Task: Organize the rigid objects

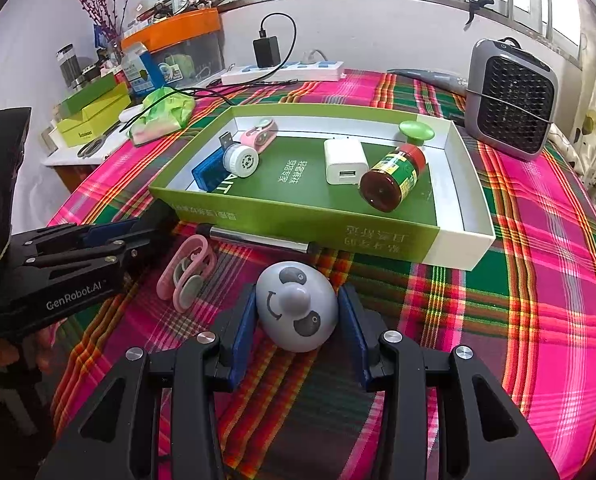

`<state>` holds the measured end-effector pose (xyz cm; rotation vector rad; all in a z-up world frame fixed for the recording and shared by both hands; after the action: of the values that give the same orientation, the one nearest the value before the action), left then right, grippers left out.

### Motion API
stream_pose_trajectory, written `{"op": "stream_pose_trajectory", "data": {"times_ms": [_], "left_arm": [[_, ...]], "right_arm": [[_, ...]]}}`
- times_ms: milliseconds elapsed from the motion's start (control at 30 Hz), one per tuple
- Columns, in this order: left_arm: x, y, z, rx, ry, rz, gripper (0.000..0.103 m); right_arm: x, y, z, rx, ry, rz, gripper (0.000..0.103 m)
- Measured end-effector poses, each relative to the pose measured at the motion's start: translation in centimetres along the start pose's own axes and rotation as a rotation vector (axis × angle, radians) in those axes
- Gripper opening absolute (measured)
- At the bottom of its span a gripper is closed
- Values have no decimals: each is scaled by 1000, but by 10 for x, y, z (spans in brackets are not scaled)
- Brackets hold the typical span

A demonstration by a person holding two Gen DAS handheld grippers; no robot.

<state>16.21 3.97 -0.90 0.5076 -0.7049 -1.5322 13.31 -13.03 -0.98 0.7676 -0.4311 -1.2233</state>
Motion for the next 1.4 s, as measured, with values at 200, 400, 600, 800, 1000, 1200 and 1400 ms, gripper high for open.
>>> {"op": "stream_pose_trajectory", "data": {"times_ms": [200,400,600,800,1000,1200,1400], "left_arm": [[0,0,0,2,-2,3,29],[0,0,0,2,-2,2,29],[0,-1,0,2,-2,2,29],[-1,-1,0,2,-2,1,29],[2,-1,2,4,-2,-7,29],[2,-1,4,10,-3,-7,29],[3,-1,7,19,-5,-14,28]], "right_arm": [[0,0,0,-1,0,-2,42],[0,-1,0,-1,2,-2,42],[0,-1,0,0,1,-1,42],[0,-2,0,0,2,-2,42],[0,-1,0,0,2,-2,42],[0,-1,0,1,2,-3,42],[1,-1,2,7,-3,-1,42]]}}
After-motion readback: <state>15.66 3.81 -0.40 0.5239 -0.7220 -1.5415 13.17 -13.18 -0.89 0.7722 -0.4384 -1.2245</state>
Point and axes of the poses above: each gripper's, at about its wrist camera, not at the fingertips, and z roughly against the way its jaws point, x to its right, y to its top, the point moved 2 cm from there along -z, roughly the way its jaws point, and after that the axes turned 6 degrees about x, right-handed, at the moved point
